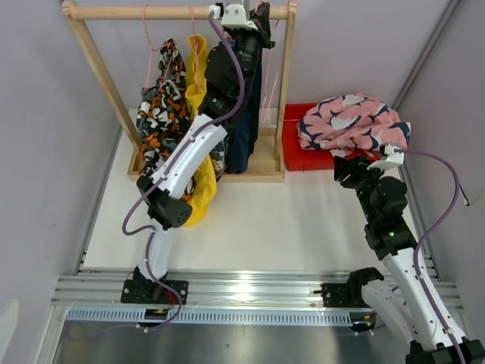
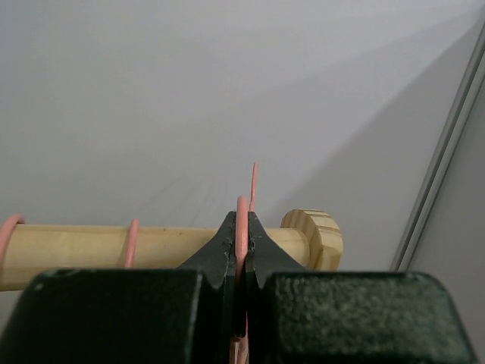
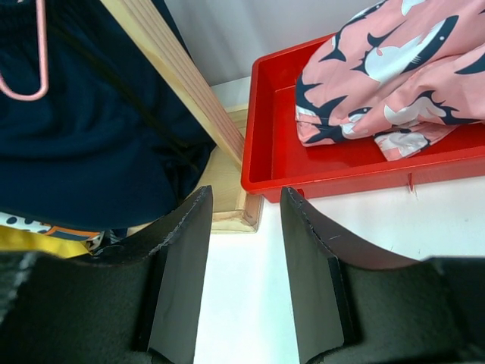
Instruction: Remove the shorts from the hanger
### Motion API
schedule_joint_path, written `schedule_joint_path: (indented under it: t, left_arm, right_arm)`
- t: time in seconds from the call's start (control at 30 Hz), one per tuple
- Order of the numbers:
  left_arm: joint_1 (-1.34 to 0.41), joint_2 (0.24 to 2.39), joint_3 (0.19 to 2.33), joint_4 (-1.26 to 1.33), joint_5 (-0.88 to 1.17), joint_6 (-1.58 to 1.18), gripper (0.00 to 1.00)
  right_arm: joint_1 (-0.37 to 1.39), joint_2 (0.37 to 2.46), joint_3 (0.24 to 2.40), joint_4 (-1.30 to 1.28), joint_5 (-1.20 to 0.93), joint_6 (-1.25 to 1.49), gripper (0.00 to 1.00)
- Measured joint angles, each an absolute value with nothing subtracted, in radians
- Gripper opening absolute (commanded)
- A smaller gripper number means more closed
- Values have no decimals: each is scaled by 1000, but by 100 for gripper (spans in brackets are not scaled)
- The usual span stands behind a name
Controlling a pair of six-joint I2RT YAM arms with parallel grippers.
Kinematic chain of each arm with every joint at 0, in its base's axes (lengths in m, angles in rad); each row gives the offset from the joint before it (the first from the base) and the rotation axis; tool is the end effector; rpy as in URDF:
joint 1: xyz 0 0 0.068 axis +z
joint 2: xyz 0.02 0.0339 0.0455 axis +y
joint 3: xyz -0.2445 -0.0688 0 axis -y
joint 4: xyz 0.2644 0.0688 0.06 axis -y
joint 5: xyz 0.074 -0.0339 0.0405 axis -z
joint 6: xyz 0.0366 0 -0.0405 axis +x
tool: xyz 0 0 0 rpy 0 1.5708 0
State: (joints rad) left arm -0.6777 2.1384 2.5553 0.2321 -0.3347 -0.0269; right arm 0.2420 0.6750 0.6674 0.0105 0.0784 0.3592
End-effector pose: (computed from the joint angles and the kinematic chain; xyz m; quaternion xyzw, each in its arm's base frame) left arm 0.3623 -0.2762 0.5472 -0.0012 0.4632 -0.2352 0.8545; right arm 0.1992 0.0462 0.3246 0.0690 0.7027 0.1831 0.6841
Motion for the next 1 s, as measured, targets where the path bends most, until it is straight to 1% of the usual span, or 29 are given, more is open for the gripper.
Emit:
schedule_joint_path:
  t: [0.03,0.07,0.1,0.13,0.23,0.27,0.3,0.4,0.67,0.8,0.83,0.9,1.0]
  left_arm:
    - [-673,2151,2560,241,-329,-35,1]
    - [-668,2162,2564,254,-326,-44,3]
    - [-663,2170,2566,262,-325,-51,16]
    - [-658,2178,2568,277,-319,-57,25]
    - [-654,2186,2574,307,-308,-79,38]
    - [-654,2186,2574,310,-307,-81,44]
    - [-653,2186,2574,317,-306,-84,52]
    - [-649,2186,2574,330,-296,-97,68]
    - [-645,2185,2576,338,-275,-102,71]
    - [-647,2158,2553,300,-257,-93,76]
    - [-650,2130,2522,279,-254,-85,77]
    - [-661,2025,2376,245,-238,-52,86]
    - [-698,1807,2070,211,-231,-2,86]
  right_arm:
    - [242,675,667,11,78,359,47]
    - [242,675,667,12,78,359,47]
    - [242,675,667,12,78,359,46]
    - [242,675,667,12,78,359,47]
    - [242,675,665,13,78,359,46]
    - [242,675,664,14,78,359,46]
    - [242,676,662,14,78,359,46]
    - [242,682,661,14,78,359,46]
    - [242,684,660,16,78,359,46]
    - [242,684,660,17,78,359,47]
    - [242,684,660,17,78,359,47]
    - [242,684,660,17,78,359,47]
    - [243,685,661,17,73,363,47]
